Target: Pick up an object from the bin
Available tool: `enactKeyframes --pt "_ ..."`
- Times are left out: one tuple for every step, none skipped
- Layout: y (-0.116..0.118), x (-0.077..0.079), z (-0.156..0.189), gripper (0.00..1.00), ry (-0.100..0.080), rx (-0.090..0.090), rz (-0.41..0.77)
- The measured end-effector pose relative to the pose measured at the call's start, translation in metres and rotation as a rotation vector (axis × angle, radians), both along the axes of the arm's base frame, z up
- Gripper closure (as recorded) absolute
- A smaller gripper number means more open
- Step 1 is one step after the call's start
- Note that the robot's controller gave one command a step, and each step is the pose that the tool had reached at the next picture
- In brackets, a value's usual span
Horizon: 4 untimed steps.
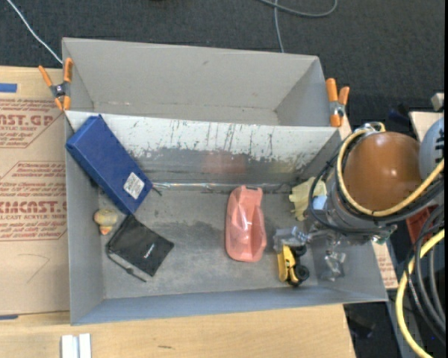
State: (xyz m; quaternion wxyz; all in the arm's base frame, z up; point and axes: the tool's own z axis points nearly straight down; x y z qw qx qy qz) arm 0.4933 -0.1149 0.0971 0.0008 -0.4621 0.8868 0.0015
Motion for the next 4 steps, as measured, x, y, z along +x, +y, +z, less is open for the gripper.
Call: enactKeyframes --pt "0.007 -0.004 -0.004 0.00 -0.001 -0.002 0.266" --pt "0.012 0.011 -0.005 1.00 -0.002 0.004 0.509" --pt "0.012 0.011 -0.005 1.00 -0.002 0.004 0.510" --pt "0.003 0.013 -0.028 1.00 -0.003 0.008 0.498"
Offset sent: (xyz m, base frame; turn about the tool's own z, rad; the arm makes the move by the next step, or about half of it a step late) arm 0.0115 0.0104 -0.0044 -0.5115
